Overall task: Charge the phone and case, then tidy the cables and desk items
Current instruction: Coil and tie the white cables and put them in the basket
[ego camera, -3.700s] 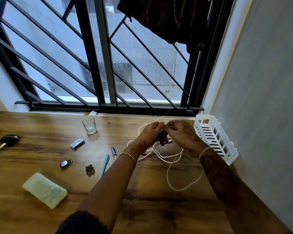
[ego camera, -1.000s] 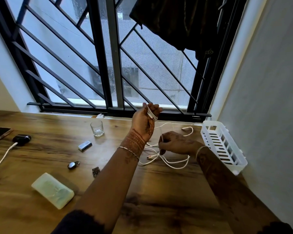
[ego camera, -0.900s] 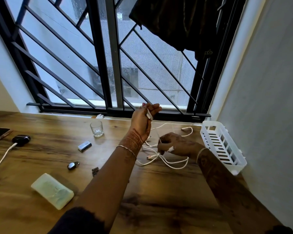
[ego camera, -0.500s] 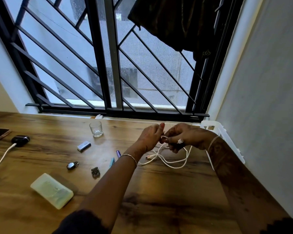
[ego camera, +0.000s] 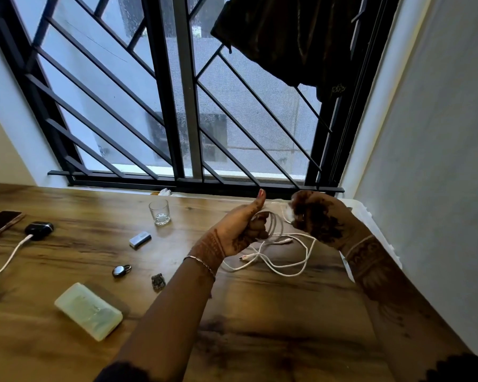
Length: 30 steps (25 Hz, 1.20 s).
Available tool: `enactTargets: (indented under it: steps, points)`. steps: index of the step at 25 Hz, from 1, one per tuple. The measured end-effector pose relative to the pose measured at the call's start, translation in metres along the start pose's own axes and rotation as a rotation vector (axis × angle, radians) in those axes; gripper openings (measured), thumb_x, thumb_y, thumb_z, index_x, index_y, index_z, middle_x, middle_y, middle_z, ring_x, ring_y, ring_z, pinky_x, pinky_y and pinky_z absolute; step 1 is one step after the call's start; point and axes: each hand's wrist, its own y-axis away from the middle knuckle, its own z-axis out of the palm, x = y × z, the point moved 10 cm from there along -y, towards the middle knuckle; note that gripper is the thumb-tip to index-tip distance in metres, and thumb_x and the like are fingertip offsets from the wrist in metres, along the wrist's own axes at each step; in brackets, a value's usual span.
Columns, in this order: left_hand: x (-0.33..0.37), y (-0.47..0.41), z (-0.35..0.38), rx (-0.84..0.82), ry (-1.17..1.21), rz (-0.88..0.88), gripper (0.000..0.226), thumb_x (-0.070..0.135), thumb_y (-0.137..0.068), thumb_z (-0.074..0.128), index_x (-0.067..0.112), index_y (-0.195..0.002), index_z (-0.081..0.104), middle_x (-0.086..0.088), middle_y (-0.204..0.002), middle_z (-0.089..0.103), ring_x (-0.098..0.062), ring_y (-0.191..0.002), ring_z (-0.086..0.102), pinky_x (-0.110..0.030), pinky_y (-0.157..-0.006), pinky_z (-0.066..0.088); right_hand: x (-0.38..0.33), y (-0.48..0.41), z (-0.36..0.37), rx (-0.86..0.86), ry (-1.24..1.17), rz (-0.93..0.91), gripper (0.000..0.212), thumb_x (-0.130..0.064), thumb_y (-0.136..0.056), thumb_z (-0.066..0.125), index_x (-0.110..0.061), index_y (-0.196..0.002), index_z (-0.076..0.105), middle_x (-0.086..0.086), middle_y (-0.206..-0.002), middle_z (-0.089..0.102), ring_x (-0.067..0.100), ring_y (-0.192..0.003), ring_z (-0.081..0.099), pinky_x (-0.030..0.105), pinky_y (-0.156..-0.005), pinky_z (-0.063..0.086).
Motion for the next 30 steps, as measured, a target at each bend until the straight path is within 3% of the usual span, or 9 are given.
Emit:
enactTargets:
  steps: [3,5,7,10,15,19,23,27,30]
  points:
    - [0.001,0.001,-0.014,0.094,0.0,0.03,0.039,0.047,-0.087,0.055,0.02,-0.061,0.041,0.009,-0.047,0.026,-0.006,-0.04,0.019,-0.018,-0.047,0.034,-0.005,0.002,-0.009,0.08,-0.025,-0.037,0.028,-0.022,-0.086,0.047,-0.01,-0.091,0.071,0.003,-0.079,0.066,0.014,-0.065,0.058,0.026,-0.063,0.052]
    - [-0.001,0.0,-0.024,0.179,-0.028,0.029,0.038,0.042,-0.09,0.056,0.021,-0.061,0.044,0.009,-0.048,0.028,-0.006,-0.04,0.021,-0.02,-0.051,0.03,-0.008,-0.002,-0.008,0.169,0.17,-0.049,0.03,-0.033,-0.09,0.05,-0.009,-0.098,0.067,0.003,-0.082,0.064,0.014,-0.069,0.059,0.026,-0.067,0.05]
    - [-0.003,-0.001,-0.032,0.276,-0.073,0.025,0.035,0.04,-0.089,0.06,0.018,-0.064,0.05,0.007,-0.05,0.031,-0.006,-0.039,0.024,-0.019,-0.046,0.033,-0.012,-0.004,-0.002,0.247,0.412,-0.067,0.038,-0.044,-0.083,0.057,-0.011,-0.098,0.068,0.003,-0.085,0.067,0.013,-0.071,0.061,0.026,-0.065,0.05]
    - [-0.004,0.0,-0.038,0.358,-0.118,0.027,0.031,0.04,-0.088,0.063,0.015,-0.071,0.054,0.006,-0.049,0.036,-0.007,-0.039,0.029,-0.018,-0.04,0.037,-0.021,-0.003,0.008,0.3,0.829,-0.124,0.025,-0.034,-0.075,0.076,-0.017,-0.094,0.072,0.0,-0.08,0.071,0.009,-0.064,0.065,0.02,-0.054,0.05]
    - [-0.002,-0.001,-0.036,0.335,-0.047,0.032,0.034,0.039,-0.087,0.064,0.018,-0.065,0.05,0.007,-0.049,0.033,-0.006,-0.038,0.027,-0.021,-0.048,0.033,-0.025,-0.006,0.013,0.294,1.2,-0.128,0.014,-0.019,-0.077,0.077,-0.02,-0.09,0.072,-0.005,-0.078,0.071,0.01,-0.059,0.068,0.019,-0.053,0.054]
    - [-0.005,-0.003,-0.019,0.181,0.096,-0.004,0.042,0.041,-0.09,0.057,0.02,-0.056,0.045,0.009,-0.044,0.027,-0.006,-0.036,0.021,-0.017,-0.042,0.03,-0.035,-0.007,0.019,0.366,1.336,-0.246,0.005,-0.015,-0.086,0.067,-0.019,-0.088,0.067,-0.004,-0.083,0.069,0.011,-0.062,0.068,0.022,-0.062,0.056]
    - [-0.004,-0.004,-0.007,0.084,0.173,-0.037,0.049,0.045,-0.091,0.052,0.019,-0.05,0.045,0.009,-0.039,0.027,-0.006,-0.032,0.022,-0.016,-0.039,0.028,-0.038,-0.008,0.019,0.423,1.163,-0.36,0.005,-0.007,-0.087,0.064,-0.008,-0.091,0.067,0.005,-0.082,0.068,0.005,-0.062,0.065,0.011,-0.054,0.051]
    - [-0.005,-0.009,-0.008,0.091,0.324,-0.04,0.05,0.042,-0.096,0.044,0.016,-0.054,0.047,0.009,-0.035,0.028,-0.003,-0.027,0.022,-0.013,-0.043,0.017,-0.018,-0.007,0.003,0.504,0.627,-0.306,0.009,0.001,-0.087,0.061,-0.006,-0.088,0.065,0.002,-0.078,0.067,0.002,-0.06,0.067,0.014,-0.051,0.051]
    - [-0.01,-0.012,-0.01,0.117,0.398,-0.057,0.046,0.04,-0.098,0.041,0.015,-0.059,0.043,0.009,-0.033,0.03,-0.003,-0.024,0.022,-0.009,-0.038,0.026,0.012,-0.009,-0.004,0.469,0.249,-0.17,0.013,0.003,-0.088,0.058,-0.009,-0.086,0.063,0.006,-0.08,0.069,0.013,-0.067,0.069,0.022,-0.057,0.056]
